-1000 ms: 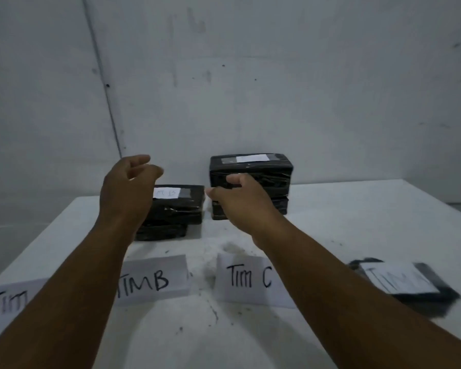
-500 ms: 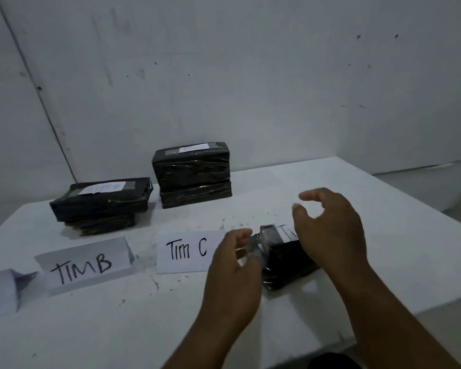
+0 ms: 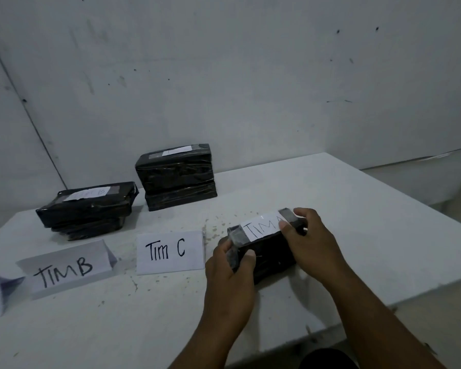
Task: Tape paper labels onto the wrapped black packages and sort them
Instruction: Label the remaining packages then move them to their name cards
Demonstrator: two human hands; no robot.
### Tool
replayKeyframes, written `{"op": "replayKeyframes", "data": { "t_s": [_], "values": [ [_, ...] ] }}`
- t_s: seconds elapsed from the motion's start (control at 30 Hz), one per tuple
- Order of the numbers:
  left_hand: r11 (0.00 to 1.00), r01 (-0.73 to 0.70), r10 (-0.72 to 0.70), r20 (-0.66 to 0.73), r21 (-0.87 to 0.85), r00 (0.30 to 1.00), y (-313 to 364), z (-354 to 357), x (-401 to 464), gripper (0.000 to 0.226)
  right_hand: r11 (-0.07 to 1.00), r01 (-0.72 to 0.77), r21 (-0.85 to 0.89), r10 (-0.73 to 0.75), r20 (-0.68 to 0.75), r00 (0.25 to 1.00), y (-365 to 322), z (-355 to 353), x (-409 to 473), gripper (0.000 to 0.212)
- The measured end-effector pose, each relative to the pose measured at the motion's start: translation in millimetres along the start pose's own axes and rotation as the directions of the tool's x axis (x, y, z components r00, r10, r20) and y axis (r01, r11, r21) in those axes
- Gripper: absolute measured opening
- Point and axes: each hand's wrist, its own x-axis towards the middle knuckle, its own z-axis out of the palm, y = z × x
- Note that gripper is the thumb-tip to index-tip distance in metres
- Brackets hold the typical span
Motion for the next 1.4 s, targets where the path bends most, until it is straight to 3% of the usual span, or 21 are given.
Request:
{"op": "replayKeyframes", "data": {
  "t_s": [0.2,0.4,0.7,0.87,1.03,1.13,1.3,1.4],
  "values": [
    [0.999,-0.023,0.024,-0.046,0.024,0.999,0,4,5,0.012,0.998,0.0,0.056,-0.001,0.011,1.0,7,1,7,0.037],
    [0.999,0.021,-0.023,-0.065,-0.036,0.998,-1,9,6,0.026,0.995,-0.024,0.1,0.02,0.036,0.999,8,1,12,0.033],
    [0.983,-0.168,0.15,-0.211,-0.07,0.966,33,-23,2,0.016,0.968,0.125,0.22,-0.125,-0.011,0.992,-37,-1,-9,0.028],
    [0.962,-0.269,0.239,-0.32,-0.051,0.917,56,-89,7,0.006,0.926,0.16,0.343,-0.196,0.072,0.978,-88,20,-26,0.044],
    [0.96,-0.282,0.253,-0.428,-0.003,0.868,65,-169,13,0.014,0.902,0.215,0.375,-0.302,0.189,0.934,-138,66,-36,0.033],
    [0.959,-0.282,0.254,-0.488,0.017,0.835,68,-231,19,0.023,0.877,0.245,0.414,-0.371,0.258,0.892,-181,108,-44,0.036],
    [0.965,-0.254,0.237,-0.604,0.059,0.761,63,-338,33,0.023,0.867,0.238,0.437,-0.43,0.418,0.8,-246,187,-57,0.065],
    [0.975,-0.213,0.208,-0.627,0.068,0.751,52,-396,44,0.028,0.882,0.247,0.401,-0.437,0.501,0.747,-279,233,-71,0.059]
  ]
}}
